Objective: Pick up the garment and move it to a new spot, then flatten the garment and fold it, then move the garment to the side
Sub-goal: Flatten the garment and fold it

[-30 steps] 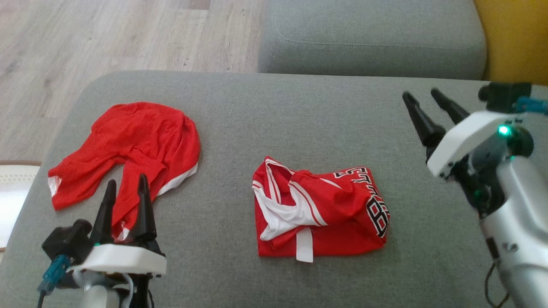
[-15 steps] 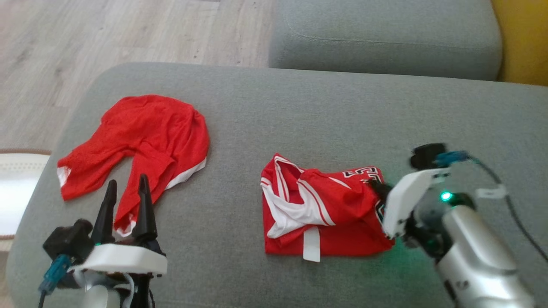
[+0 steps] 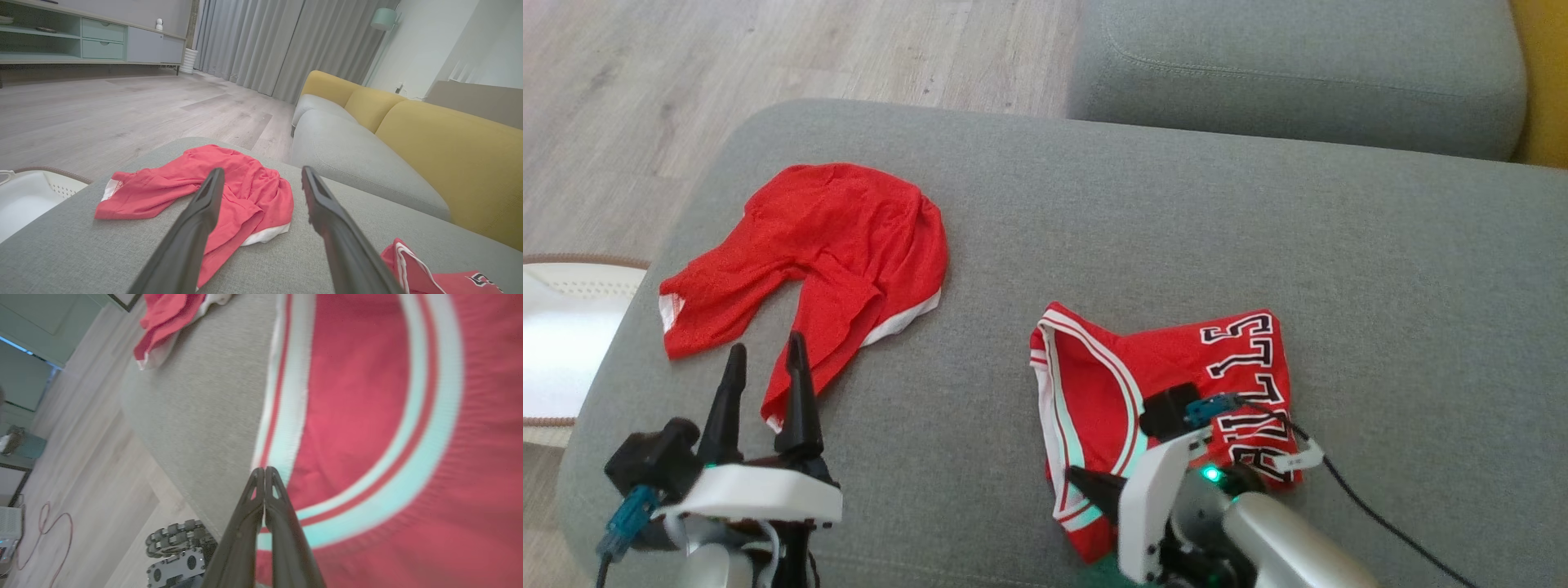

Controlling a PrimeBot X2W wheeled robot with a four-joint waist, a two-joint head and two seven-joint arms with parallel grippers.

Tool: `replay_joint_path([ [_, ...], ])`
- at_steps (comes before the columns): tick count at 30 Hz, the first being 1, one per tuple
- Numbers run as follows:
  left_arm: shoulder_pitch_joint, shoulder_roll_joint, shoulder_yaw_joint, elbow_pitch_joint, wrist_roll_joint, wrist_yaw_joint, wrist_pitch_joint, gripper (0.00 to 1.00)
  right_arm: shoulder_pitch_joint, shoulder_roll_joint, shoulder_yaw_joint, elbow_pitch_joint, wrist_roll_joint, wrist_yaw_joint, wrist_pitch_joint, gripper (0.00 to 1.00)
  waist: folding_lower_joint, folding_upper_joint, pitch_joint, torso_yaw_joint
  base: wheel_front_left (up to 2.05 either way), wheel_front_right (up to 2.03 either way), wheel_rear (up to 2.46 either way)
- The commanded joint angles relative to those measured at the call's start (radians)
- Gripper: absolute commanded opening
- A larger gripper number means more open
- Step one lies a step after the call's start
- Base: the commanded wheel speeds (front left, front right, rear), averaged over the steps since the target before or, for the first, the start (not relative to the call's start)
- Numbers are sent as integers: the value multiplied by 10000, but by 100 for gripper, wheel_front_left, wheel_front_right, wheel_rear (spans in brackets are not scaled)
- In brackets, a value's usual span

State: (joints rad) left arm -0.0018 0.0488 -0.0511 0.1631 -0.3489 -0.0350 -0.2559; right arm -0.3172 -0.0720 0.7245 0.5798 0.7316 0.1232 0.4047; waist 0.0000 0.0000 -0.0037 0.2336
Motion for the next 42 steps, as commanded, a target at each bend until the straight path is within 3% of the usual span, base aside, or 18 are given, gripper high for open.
replay_joint_path([
  [1, -469, 15, 276, -296, -59, 30, -59, 100, -367, 193, 289, -439, 246, 75, -270, 0, 0, 0, 5, 7, 0, 0, 0],
  [7, -399, 15, 405, -336, -14, 63, -59, 100, -1108, 2, 1115, -1344, 1069, 75, -1742, 0, 0, 0, -121, -183, 0, 0, 0],
  [15, -236, 15, 580, -662, 72, 66, -59, 100, -1874, -1644, 278, -2459, 715, 75, -3253, 0, 0, 0, -300, -760, 0, 0, 0],
  [16, -228, 15, 614, -709, 94, 50, -59, 100, -1888, -1831, 62, -2568, 631, 75, -3408, 8, 0, 0, -313, -846, 0, 0, 0],
  [18, -216, 15, 681, -788, 150, 17, -59, 100, -1866, -2176, -368, -2781, 399, 75, -3705, 100, 0, 0, -327, -1016, 0, 0, 0],
  [22, -190, 15, 792, -945, 281, -99, -59, 100, -1509, -2495, -1456, -3017, 10, 75, -4397, 100, 0, 0, -331, -1378, 0, 0, 0],
  [28, -165, 23, 739, -1010, 440, -312, -59, 100, -656, -2432, -2684, -2960, -836, 75, -4958, 100, 0, 0, -331, -1749, 0, 0, 0],
  [42, -140, 99, 949, -776, 904, -409, -59, 100, 1420, -1375, -5086, -3102, -3803, 75, -5401, 100, 0, 0, -317, -2526, 0, 0, 0],
])
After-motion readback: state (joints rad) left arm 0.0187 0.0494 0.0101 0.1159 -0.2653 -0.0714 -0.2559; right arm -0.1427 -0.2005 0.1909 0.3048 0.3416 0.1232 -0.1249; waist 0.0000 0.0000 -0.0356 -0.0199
